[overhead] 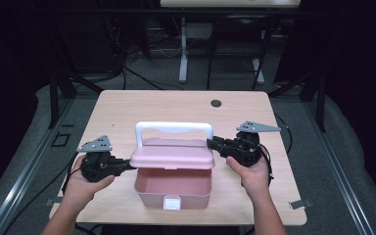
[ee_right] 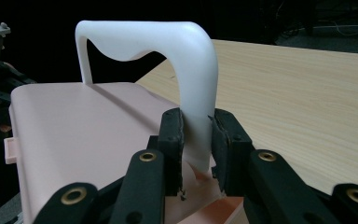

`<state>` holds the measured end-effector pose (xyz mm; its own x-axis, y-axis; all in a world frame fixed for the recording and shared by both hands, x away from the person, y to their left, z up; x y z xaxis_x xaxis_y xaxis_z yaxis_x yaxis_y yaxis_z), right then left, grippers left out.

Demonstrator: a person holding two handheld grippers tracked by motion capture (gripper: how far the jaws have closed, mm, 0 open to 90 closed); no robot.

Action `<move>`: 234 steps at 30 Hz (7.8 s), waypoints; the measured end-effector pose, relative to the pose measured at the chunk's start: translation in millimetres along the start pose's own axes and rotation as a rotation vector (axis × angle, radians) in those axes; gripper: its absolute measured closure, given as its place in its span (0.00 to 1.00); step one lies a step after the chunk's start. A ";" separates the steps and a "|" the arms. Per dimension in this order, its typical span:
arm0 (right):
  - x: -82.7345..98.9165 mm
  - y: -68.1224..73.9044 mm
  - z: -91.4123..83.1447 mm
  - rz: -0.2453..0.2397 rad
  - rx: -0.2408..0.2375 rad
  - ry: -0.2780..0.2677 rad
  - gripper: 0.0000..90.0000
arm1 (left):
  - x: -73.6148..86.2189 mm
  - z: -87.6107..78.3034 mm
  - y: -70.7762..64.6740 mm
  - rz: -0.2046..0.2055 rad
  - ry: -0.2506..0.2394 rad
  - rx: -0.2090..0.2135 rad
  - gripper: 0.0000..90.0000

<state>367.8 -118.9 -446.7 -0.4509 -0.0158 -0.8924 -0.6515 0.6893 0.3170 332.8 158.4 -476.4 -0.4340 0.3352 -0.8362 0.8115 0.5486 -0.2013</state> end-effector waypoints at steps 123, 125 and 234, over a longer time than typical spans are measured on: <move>86.5 -8.6 14.1 -0.013 0.176 0.152 0.71 | -25.1 43.2 60.0 -0.001 -0.124 -0.130 0.98; 86.5 -8.5 14.2 -0.015 0.176 0.152 0.71 | -24.3 43.6 61.6 0.002 -0.122 -0.134 0.98; 78.9 -8.8 10.7 -0.007 0.167 0.127 0.68 | 4.0 68.5 74.3 -0.073 -0.015 -0.099 0.92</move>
<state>344.5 -118.4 -523.4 -0.5273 -0.1050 -0.8432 -0.5491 0.7994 0.2438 418.2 148.1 -529.6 -0.4842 0.2800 -0.8290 0.7348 0.6445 -0.2115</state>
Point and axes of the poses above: each handheld gripper's, and its own axes: z roughly forward along the jaws, x roughly out of its underside, y roughly to its left, the point moved 8 cm from there along z, roughly forward along the jaws, and after that the axes turned 3 degrees about -y, right-handed, at the moved point
